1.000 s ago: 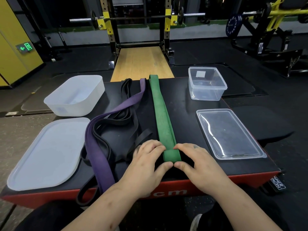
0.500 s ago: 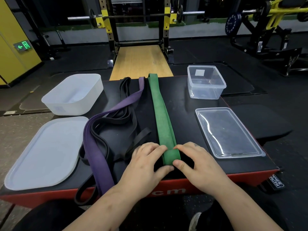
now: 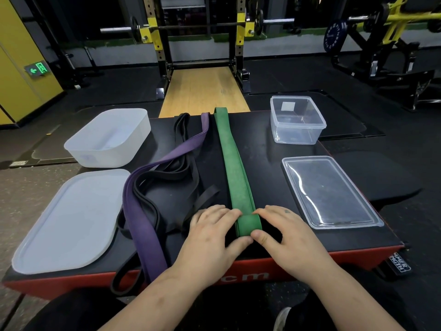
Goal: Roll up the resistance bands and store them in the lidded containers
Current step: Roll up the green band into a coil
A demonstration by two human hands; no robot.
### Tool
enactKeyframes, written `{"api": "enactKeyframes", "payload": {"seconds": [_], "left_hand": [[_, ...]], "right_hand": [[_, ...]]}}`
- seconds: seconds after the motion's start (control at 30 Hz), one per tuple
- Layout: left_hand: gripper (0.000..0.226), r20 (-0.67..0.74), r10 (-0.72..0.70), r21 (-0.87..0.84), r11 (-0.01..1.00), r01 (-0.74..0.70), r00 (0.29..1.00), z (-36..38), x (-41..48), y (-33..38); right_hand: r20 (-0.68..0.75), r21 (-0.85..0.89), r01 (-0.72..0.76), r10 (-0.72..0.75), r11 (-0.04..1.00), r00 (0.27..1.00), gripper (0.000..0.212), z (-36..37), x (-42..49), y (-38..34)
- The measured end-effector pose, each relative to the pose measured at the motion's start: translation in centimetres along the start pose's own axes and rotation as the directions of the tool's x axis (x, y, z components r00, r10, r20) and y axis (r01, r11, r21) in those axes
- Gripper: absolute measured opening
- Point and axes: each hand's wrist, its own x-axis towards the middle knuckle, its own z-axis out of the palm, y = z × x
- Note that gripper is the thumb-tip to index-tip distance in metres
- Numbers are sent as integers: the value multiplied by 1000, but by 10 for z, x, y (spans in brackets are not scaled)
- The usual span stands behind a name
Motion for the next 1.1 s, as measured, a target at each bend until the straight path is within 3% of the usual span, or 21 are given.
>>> {"api": "enactKeyframes", "payload": {"seconds": [0.23, 0.37, 0.5, 0.73, 0.9, 1.03, 1.1], "left_hand": [[58, -21, 9, -172, 985, -12, 1000, -3, 3, 3], [68, 9, 9, -24, 1000, -9, 1000, -2, 4, 4], [70, 75, -27, 15, 1000, 26, 997, -3, 6, 8], [68, 54, 18, -85, 996, -13, 998, -2, 4, 14], [69, 146, 2, -40, 999, 3, 989, -6, -1, 15], [64, 251, 0, 23, 1000, -6, 968, -22, 11, 14], [62, 296, 25, 55, 998, -43, 955, -30, 19, 13]], "right_hand": [[-69, 76, 75, -69, 994, 995, 53, -1, -3, -3], [-21, 20, 3, -3, 1000, 1000, 65, 2, 1, 1], [29, 25, -54, 53, 998, 998, 73, 3, 4, 1], [-51, 139, 16, -9, 990, 999, 57, -3, 2, 2], [33, 160, -25, 20, 987, 999, 61, -12, -1, 0], [176, 106, 49, -67, 993, 982, 58, -28, -6, 1], [175, 136, 58, -81, 989, 981, 56, -30, -10, 2]]}}
